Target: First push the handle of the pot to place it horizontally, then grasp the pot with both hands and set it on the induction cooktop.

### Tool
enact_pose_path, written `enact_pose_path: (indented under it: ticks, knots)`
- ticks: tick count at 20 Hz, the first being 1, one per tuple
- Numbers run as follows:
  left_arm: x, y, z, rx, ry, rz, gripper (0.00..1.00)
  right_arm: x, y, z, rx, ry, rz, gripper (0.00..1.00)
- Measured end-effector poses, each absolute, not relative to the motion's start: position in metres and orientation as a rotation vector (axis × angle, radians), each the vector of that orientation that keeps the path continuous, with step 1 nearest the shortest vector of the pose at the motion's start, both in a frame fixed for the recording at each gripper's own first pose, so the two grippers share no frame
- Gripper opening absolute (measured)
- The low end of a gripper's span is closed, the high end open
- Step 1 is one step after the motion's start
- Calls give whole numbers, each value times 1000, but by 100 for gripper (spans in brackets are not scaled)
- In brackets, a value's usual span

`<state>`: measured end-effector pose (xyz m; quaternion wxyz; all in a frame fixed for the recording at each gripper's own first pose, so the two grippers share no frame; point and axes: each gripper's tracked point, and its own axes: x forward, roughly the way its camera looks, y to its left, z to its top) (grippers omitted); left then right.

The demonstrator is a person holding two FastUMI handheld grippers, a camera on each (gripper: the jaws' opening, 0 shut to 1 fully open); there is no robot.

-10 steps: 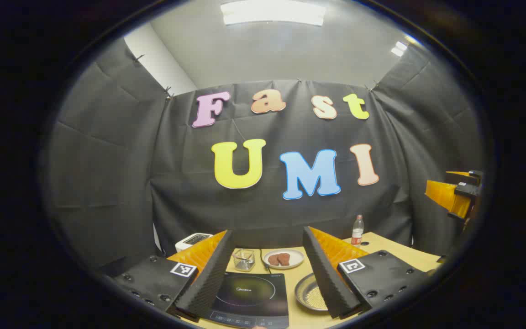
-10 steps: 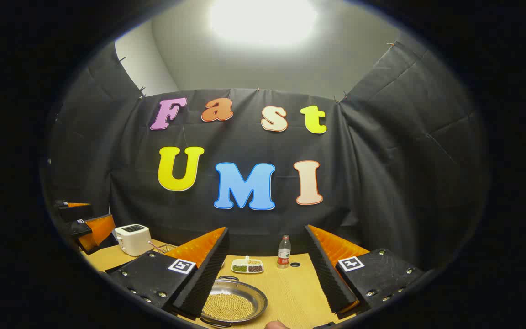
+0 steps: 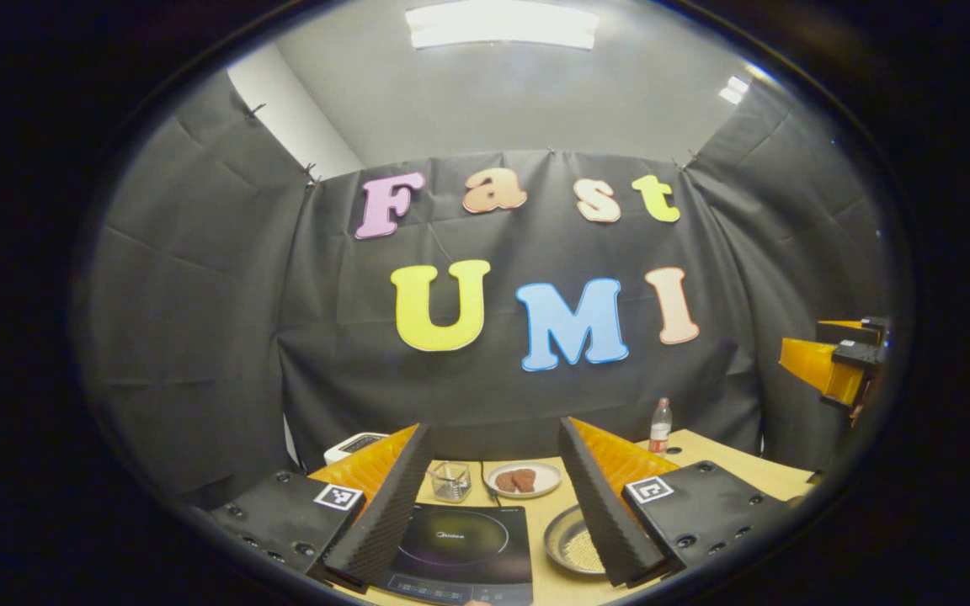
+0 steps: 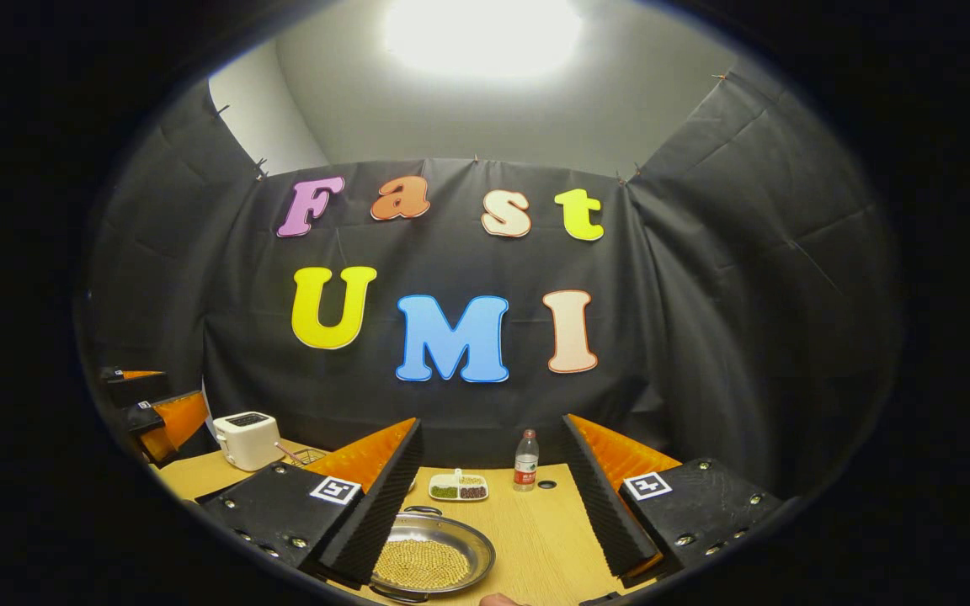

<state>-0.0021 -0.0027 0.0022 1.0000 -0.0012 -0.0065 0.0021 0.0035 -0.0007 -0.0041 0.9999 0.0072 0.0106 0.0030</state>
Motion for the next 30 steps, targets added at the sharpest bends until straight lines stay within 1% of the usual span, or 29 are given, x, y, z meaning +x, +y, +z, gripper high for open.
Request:
enact_pose_path:
  ticks: [2,3,4,5,6,17,18,19,21,22,23,26,27,28,29,30]
  knots:
    - [-1,-2,4,2,-20,7,100,3,-2,-6,16,29,5,98]
    - [-3,-2,6,3,-24,7,98,4,-2,-7,16,33,6,98]
    - [-3,-2,6,5,-27,7,100,4,-2,-8,16,36,6,98]
    - [-4,-2,8,7,-31,8,100,5,-2,-8,16,38,5,98]
    - [-4,-3,8,8,-33,8,98,5,-3,-8,17,41,5,98]
    - [-5,3,7,9,-28,21,98,8,-4,-14,10,60,8,97]
    - [-6,4,8,12,-31,23,98,7,-4,-15,12,66,9,87]
    - [-5,3,9,14,-32,24,98,8,-2,-17,13,76,13,80]
    - [-5,1,9,19,-34,23,98,6,-10,-18,9,82,-2,82]
    - [-6,0,9,22,-34,21,98,7,-9,-21,11,85,-6,53]
    - [-7,-1,10,23,-36,21,98,5,-8,-22,15,93,-2,51]
    - [-6,-4,9,25,-32,18,100,5,-10,-28,20,107,8,51]
    - [-6,-5,11,27,-36,19,98,1,-20,-26,17,104,-28,51]
    - [-6,-7,12,29,-39,20,98,1,-21,-23,25,100,-20,23]
    - [-6,-8,14,31,-40,20,98,4,-16,-27,34,104,-7,18]
    - [-7,-9,13,30,-41,20,100,4,-13,-28,34,109,8,19]
